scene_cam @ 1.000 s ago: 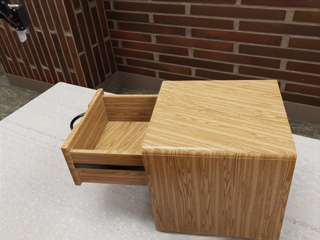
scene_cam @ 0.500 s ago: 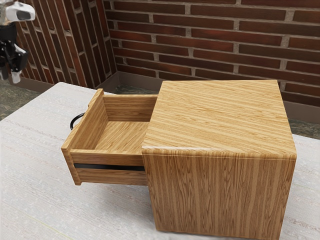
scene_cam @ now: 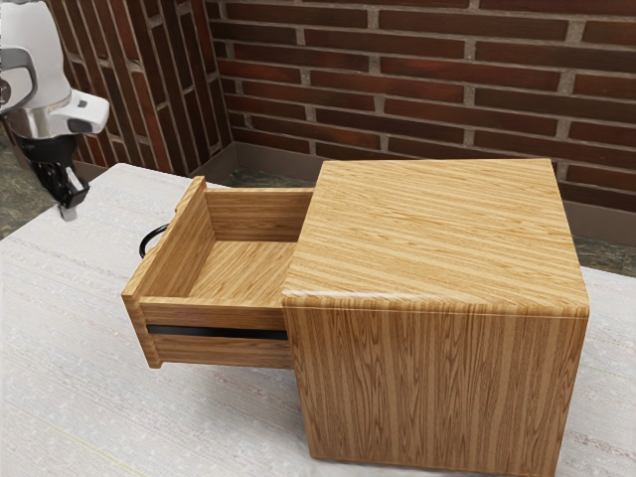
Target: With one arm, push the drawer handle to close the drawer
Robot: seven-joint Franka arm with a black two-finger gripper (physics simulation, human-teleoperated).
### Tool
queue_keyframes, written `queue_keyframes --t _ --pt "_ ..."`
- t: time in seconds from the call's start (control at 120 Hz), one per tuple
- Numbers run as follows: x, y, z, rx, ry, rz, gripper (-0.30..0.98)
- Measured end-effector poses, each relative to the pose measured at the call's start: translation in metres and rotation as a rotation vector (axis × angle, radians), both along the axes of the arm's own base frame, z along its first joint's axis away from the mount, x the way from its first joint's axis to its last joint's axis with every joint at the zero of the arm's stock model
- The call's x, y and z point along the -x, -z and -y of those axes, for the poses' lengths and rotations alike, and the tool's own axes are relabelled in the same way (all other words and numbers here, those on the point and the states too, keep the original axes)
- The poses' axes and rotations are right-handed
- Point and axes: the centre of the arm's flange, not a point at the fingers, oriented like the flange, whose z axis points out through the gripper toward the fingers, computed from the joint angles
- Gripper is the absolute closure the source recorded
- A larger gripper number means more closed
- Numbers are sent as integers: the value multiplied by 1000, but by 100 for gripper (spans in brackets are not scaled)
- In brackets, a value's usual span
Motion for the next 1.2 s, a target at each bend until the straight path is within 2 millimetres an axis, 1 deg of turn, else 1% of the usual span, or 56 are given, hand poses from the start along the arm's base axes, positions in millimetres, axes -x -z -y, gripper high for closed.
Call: queue_keyframes --t 0.142,0.208,0.317,0.433,0.625,0.8,1.05,1.2 --pt "-15 18 16 4 164 35 78" --pt "-20 26 24 -8 237 35 78" --pt "-22 53 34 -11 335 6 78" --pt "-30 64 52 -5 443 19 78" --pt "-39 63 77 -11 573 63 78" --pt "-40 70 96 -3 661 65 78" --pt "-44 65 126 -1 780 89 79" --pt "-46 62 140 -5 834 109 79"
